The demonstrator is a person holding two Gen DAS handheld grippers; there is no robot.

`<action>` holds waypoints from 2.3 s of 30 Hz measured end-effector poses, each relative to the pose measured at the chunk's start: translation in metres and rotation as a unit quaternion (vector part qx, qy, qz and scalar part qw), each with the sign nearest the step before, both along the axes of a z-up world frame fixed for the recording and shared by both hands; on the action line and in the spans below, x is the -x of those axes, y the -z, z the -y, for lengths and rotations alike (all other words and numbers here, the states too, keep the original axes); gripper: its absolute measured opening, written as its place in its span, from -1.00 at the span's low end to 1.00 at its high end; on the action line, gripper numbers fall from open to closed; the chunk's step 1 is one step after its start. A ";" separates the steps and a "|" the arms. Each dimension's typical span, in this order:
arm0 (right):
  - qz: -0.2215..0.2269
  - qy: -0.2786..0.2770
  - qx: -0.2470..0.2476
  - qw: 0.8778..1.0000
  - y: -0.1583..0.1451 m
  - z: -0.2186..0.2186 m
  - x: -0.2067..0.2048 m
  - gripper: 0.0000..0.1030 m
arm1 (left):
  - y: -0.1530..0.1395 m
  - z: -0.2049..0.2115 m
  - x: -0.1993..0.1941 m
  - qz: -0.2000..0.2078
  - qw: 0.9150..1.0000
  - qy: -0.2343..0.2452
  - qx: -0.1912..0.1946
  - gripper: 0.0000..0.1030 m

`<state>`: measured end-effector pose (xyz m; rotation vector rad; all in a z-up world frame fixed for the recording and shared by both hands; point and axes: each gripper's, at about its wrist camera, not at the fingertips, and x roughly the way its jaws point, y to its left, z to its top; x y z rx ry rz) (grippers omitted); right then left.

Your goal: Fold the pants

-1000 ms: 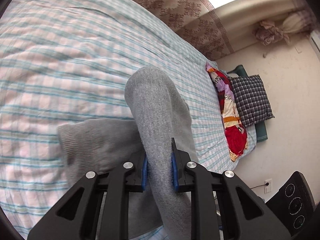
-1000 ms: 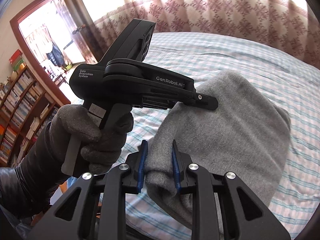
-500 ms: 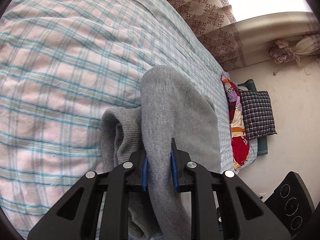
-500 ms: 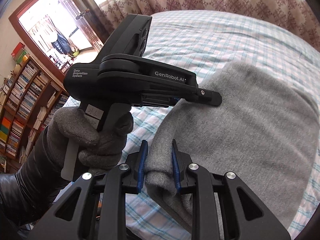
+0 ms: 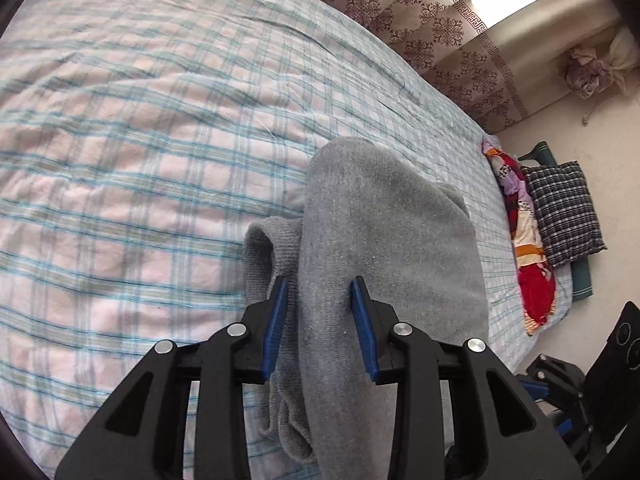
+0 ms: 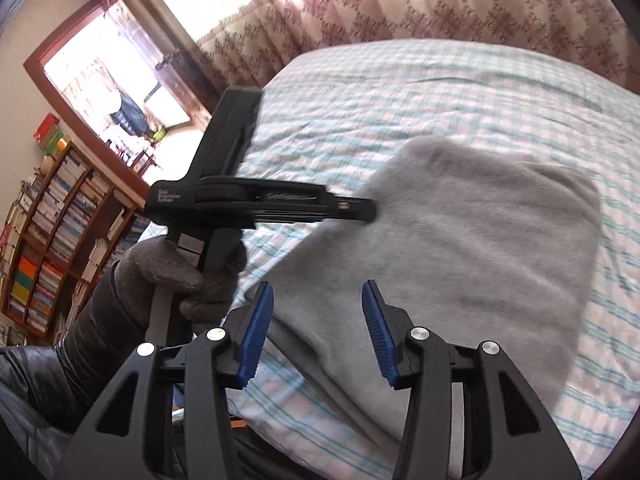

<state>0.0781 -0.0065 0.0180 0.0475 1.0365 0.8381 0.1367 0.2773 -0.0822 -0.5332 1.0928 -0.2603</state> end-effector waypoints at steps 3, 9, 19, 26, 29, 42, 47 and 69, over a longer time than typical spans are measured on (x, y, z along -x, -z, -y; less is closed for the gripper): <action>0.023 0.037 0.023 0.999 -0.004 0.036 0.009 -0.09 | -0.023 0.003 0.010 0.032 0.999 -0.002 -0.040 -0.35; 0.025 0.095 0.044 0.994 -0.002 0.092 0.012 -0.09 | -0.054 0.044 0.032 0.073 0.994 0.054 -0.065 -0.34; -0.033 0.060 0.105 0.992 0.066 0.097 0.038 -0.10 | -0.008 0.086 0.056 0.025 0.988 0.104 -0.108 -0.34; -0.037 0.059 0.092 0.993 0.072 0.099 0.044 -0.09 | -0.019 0.107 0.060 0.036 0.984 0.112 -0.136 -0.27; -0.041 0.058 0.081 0.994 0.073 0.100 0.045 -0.09 | -0.028 0.131 0.062 0.051 0.979 0.142 -0.134 -0.26; -0.043 0.085 0.025 0.995 0.048 0.152 0.023 -0.11 | -0.017 0.196 0.069 0.046 0.967 0.219 -0.118 -0.14; -0.003 0.148 0.035 0.988 0.031 0.167 -0.021 -0.10 | -0.018 0.206 0.077 0.051 0.963 0.231 -0.128 0.06; 0.024 0.167 0.170 0.971 0.105 0.057 -0.172 -0.13 | -0.004 0.213 0.092 0.077 0.954 0.254 -0.137 0.13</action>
